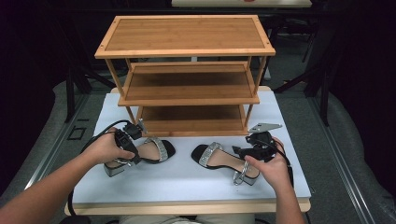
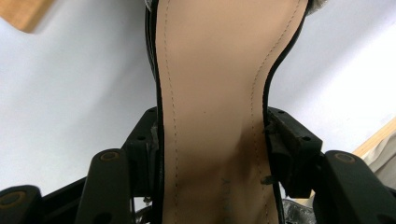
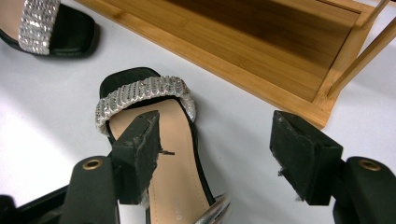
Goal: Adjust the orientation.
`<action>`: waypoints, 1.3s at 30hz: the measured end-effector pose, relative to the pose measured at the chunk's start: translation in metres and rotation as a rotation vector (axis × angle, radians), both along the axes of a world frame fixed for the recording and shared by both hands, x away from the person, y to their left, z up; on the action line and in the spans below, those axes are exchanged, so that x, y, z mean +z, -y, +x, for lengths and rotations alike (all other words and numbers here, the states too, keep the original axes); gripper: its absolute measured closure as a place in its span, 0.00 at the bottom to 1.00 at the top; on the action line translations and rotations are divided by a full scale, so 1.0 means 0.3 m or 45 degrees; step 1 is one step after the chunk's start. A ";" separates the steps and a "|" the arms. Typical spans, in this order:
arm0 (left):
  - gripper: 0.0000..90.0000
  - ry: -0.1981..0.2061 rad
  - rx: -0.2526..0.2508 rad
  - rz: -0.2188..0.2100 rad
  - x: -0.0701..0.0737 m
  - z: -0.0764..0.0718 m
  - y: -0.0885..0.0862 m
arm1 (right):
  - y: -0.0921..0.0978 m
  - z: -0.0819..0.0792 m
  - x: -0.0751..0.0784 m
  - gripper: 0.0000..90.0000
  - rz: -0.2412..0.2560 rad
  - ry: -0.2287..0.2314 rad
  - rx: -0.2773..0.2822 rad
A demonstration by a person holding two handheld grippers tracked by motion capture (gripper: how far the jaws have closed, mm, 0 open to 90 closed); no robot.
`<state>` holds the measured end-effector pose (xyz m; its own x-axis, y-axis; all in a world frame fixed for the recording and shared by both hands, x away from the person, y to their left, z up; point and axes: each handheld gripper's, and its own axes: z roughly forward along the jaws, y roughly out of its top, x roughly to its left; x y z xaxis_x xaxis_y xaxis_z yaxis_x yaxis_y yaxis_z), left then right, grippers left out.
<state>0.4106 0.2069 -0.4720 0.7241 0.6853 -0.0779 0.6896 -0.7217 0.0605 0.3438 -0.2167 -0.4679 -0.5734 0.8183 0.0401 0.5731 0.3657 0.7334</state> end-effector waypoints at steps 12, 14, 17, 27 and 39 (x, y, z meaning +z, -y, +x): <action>0.49 0.055 0.134 -0.067 0.010 0.070 -0.007 | 0.002 0.003 -0.006 0.37 0.010 -0.010 0.001; 0.49 0.061 0.164 -0.076 0.007 0.084 -0.009 | 0.004 0.005 -0.009 0.37 0.009 -0.011 -0.004; 0.49 0.060 0.205 -0.060 -0.001 0.109 -0.010 | 0.004 0.005 -0.009 0.37 0.011 -0.003 -0.010; 0.49 0.051 0.324 -0.070 -0.063 0.171 0.024 | 0.009 0.003 -0.005 0.37 0.015 -0.008 -0.004; 0.48 0.043 0.422 -0.066 -0.129 0.174 0.103 | 0.008 0.004 -0.004 0.37 0.015 -0.004 0.000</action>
